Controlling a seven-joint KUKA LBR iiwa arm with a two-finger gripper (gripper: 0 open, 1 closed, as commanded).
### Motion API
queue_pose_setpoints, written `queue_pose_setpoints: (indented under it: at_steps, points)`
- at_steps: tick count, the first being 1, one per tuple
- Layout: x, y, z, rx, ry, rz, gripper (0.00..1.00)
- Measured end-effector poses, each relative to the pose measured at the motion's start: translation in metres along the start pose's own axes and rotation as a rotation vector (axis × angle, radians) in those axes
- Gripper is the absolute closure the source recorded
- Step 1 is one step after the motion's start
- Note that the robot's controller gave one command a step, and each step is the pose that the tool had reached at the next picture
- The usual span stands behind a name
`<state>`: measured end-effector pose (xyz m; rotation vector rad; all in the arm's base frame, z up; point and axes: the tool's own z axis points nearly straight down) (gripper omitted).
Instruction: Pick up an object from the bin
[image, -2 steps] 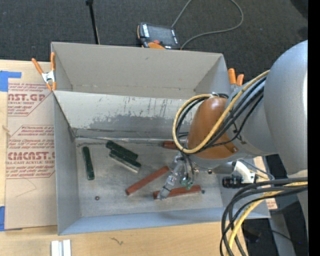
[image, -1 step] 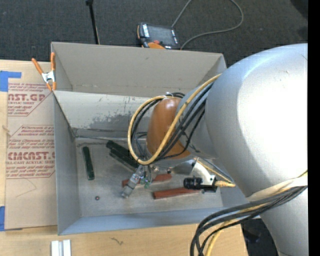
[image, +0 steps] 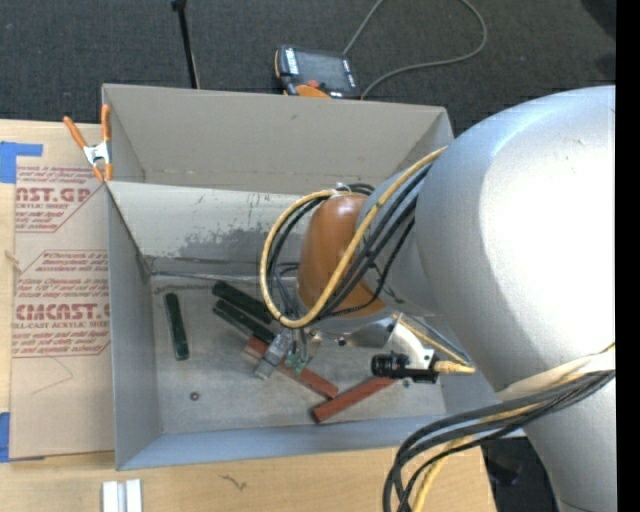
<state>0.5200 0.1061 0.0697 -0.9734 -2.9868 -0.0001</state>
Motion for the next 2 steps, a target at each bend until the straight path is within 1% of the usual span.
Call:
queue_pose_setpoints:
  at_steps: [1, 2]
  points:
    - [-0.016, -0.033, -0.046, 0.0, -0.002, 0.046, 1.0]
    - [-0.024, -0.062, -0.173, -0.005, -0.007, 0.037, 1.0]
